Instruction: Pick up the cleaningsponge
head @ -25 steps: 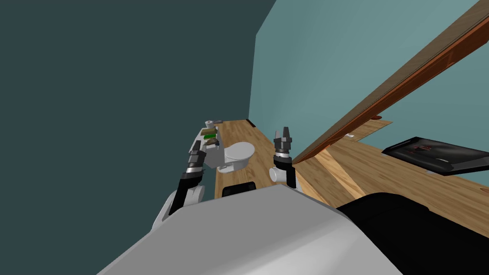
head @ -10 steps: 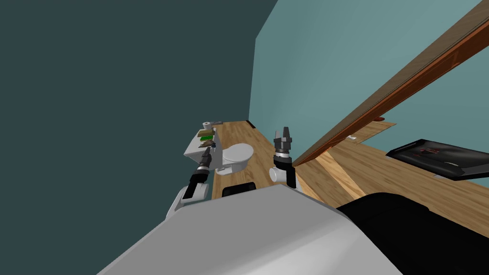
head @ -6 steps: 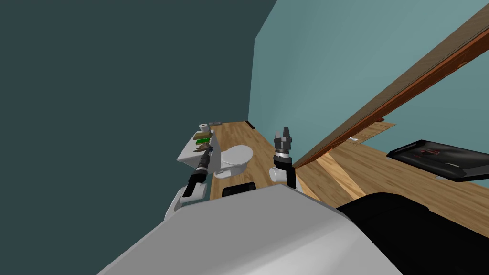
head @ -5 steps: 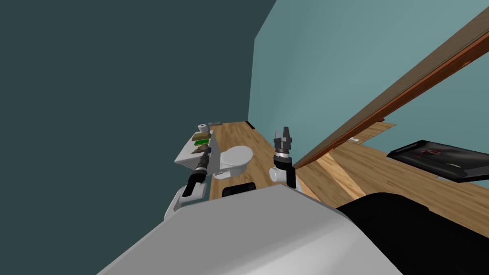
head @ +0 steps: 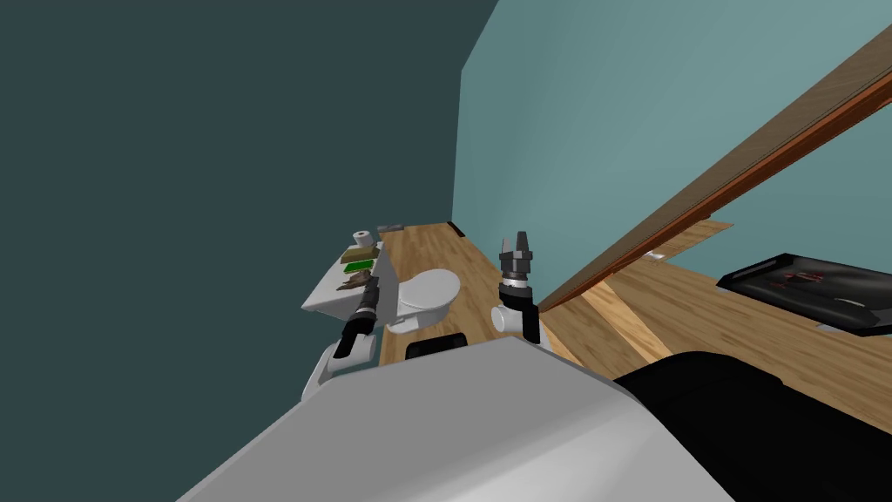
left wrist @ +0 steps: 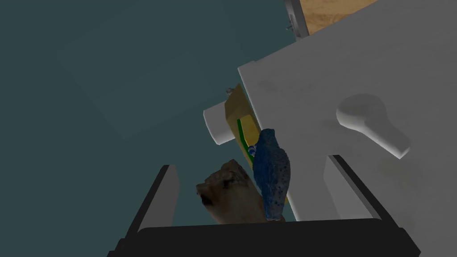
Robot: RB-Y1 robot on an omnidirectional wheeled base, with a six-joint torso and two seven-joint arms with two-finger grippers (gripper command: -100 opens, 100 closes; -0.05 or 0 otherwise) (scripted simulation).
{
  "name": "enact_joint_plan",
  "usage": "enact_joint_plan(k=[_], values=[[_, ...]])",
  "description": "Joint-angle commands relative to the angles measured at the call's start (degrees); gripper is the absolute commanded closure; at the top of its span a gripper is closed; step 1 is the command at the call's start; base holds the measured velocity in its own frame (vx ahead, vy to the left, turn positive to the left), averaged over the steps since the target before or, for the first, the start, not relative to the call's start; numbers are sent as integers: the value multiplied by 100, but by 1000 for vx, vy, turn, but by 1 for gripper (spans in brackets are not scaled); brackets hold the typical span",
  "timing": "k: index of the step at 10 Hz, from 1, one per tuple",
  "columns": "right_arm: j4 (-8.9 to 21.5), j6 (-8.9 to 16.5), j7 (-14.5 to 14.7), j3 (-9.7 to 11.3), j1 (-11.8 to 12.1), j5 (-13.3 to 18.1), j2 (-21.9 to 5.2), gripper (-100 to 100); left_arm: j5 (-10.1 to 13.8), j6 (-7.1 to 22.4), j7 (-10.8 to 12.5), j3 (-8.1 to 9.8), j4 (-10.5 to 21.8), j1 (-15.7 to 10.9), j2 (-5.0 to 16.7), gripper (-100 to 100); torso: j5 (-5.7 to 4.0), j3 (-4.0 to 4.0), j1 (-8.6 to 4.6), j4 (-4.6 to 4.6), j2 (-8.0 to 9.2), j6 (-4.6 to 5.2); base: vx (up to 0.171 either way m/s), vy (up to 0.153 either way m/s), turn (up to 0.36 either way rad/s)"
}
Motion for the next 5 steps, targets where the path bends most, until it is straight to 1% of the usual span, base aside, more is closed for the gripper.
enact_joint_plan(k=[1, 2, 3, 5], values=[[0, 0, 0, 0, 0, 0, 0, 0, -8, 31, -10, 10, -169, 30, -2, -100, 0, 0, 0, 0, 0, 0, 37, -7, -5], [0, 0, 0, 0, 0, 0, 0, 0, 1, 8, 0, 7, -88, 23, 10, -100, 0, -2, 2, 0, -4, 0, 23, -3, 0], [0, 0, 0, 0, 0, 0, 0, 0, 2, 10, 0, 8, -101, 25, 11, 100, 1, -1, 3, 0, -1, 0, 0, 0, 0], [0, 0, 0, 0, 0, 0, 0, 0, 1, 30, 0, 12, -76, 45, 12, 100, -9, 16, -9, 18, 14, 7, -1, 0, 6]])
